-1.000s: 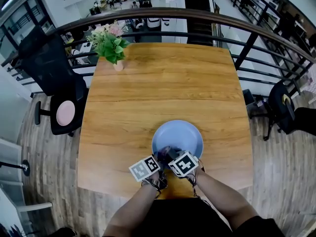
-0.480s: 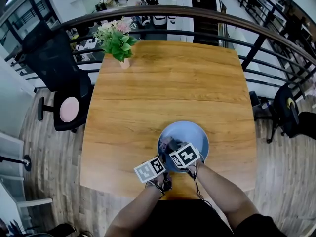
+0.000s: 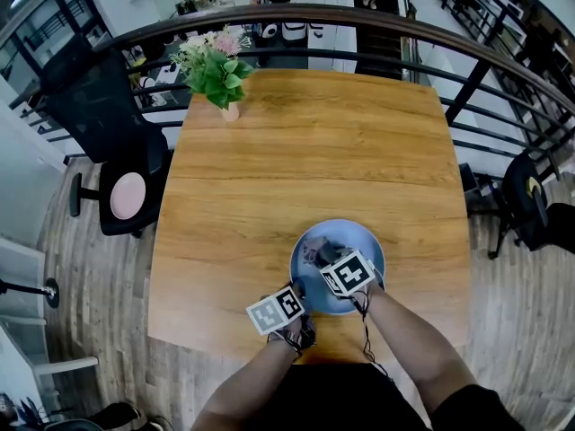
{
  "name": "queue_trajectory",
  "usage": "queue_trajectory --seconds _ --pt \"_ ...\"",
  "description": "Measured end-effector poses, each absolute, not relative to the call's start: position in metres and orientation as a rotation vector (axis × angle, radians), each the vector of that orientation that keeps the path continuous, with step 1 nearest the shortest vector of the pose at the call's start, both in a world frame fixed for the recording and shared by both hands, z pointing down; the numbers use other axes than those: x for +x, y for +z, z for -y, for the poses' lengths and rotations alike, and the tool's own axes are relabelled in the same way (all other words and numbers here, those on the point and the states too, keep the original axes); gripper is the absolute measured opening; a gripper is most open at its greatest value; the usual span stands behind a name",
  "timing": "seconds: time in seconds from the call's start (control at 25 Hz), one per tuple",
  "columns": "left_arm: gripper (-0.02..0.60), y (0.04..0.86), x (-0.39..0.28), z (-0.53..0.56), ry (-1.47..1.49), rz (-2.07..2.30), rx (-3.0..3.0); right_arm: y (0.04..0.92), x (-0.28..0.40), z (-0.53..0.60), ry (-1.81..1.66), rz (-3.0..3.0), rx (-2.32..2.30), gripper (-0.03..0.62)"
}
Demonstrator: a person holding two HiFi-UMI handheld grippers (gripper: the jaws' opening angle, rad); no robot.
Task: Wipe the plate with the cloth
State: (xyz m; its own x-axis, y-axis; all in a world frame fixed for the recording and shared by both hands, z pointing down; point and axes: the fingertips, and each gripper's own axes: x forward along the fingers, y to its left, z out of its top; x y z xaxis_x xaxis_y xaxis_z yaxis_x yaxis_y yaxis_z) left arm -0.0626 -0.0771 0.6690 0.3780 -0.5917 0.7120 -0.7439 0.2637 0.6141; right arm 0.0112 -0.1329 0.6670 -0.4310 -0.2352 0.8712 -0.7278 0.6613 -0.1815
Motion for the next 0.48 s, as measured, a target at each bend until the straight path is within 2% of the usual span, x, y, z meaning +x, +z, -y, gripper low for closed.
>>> queue_trajectory --seconds 0.48 --pt "0.029 0.668 -0.063 0.077 0.158 1.306 1.415 0.668 0.071 0.168 0.652 1.886 0.892 0.072"
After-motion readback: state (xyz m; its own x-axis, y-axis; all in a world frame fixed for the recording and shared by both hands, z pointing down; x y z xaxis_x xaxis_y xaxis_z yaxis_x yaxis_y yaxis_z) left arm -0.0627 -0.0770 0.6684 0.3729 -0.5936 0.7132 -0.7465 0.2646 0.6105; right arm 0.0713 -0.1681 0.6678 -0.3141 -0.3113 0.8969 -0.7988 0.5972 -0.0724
